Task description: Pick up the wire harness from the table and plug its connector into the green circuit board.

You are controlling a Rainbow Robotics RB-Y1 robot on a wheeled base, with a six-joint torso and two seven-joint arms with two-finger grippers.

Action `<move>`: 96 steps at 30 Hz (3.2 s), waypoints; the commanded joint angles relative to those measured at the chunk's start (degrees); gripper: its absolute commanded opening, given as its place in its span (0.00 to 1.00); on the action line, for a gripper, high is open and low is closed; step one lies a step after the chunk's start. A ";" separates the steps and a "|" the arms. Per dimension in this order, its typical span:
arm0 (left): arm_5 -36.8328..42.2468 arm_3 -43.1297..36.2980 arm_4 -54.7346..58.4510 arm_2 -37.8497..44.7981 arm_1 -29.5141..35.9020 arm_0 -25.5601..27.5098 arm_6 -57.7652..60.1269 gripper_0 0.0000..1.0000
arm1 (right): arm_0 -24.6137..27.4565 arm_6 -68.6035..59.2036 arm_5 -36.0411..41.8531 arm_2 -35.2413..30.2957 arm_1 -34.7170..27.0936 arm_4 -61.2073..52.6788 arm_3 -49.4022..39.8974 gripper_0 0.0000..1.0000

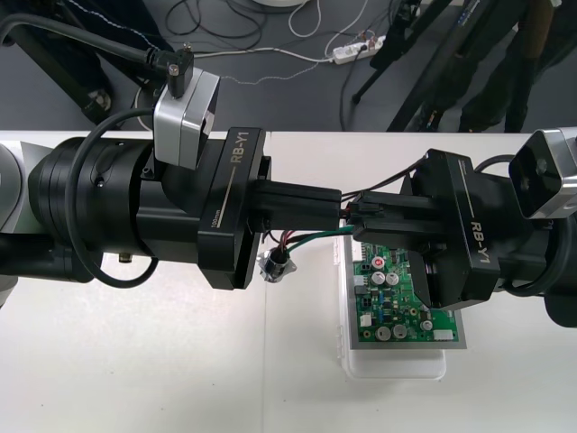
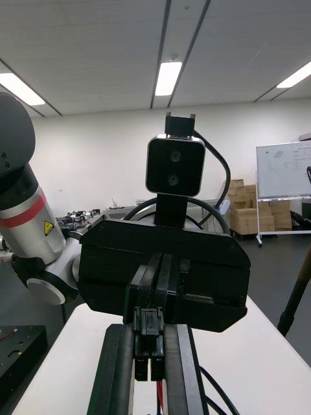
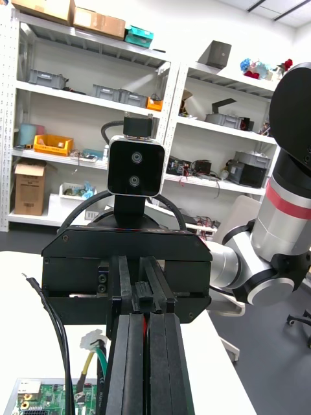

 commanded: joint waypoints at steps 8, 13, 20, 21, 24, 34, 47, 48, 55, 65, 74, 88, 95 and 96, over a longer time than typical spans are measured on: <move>3.24 -1.96 1.02 -1.14 1.40 -2.61 -2.55 0.00 | 0.69 2.55 -0.06 1.97 0.31 0.37 -2.22 0.63; 3.24 -1.96 1.10 -1.14 1.40 -2.61 -2.99 0.00 | 0.69 2.81 -0.06 1.62 -0.83 0.46 -2.22 0.90; 3.24 -1.88 0.66 -1.06 1.57 -2.35 -3.60 0.00 | 1.04 2.72 -1.03 -0.41 -5.14 0.46 -2.22 0.96; 3.24 -1.70 0.58 -0.97 1.84 -2.00 -3.87 0.00 | 1.13 2.46 -2.17 -1.90 -6.37 0.46 -2.22 0.96; 3.24 -1.35 0.49 -0.53 2.19 -0.85 -4.57 0.00 | 1.57 2.02 -3.75 -4.36 -8.22 0.46 -2.22 0.96; 3.15 2.87 1.19 2.02 2.81 4.77 -12.30 0.00 | 3.15 1.05 -10.96 -11.13 -14.46 0.37 3.05 0.96; -5.02 9.11 2.16 10.02 -0.53 10.48 -17.40 0.00 | 2.53 1.23 -16.14 -20.97 -19.29 12.59 9.64 0.96; -7.22 10.60 2.07 11.25 -1.41 10.48 -17.84 0.00 | 2.53 1.32 -16.14 -20.97 -19.99 13.82 9.64 0.96; -16.80 18.87 1.81 16.08 -5.37 10.48 -23.47 0.00 | 2.53 1.58 -16.14 -20.88 -22.72 21.29 9.64 1.00; -24.80 30.29 1.63 17.75 -7.74 10.66 -34.80 0.00 | 2.53 3.51 -16.14 -20.36 -26.32 33.85 9.64 1.00; -29.19 37.68 -0.48 17.49 -9.15 10.48 -42.71 0.00 | 2.01 4.48 -16.14 -13.41 -29.22 46.95 9.03 1.00; -31.48 52.00 -0.48 11.60 -10.38 7.94 -56.07 0.00 | -3.00 4.57 -16.14 -1.81 -28.61 62.42 8.94 1.00; -31.48 60.44 -0.39 8.61 -11.78 4.86 -61.17 0.00 | -5.90 4.04 -16.14 1.00 -27.20 67.69 9.03 1.00; -31.48 61.05 -0.39 8.44 -12.05 4.51 -61.52 0.00 | -6.08 3.95 -16.14 1.26 -27.11 68.04 9.03 1.00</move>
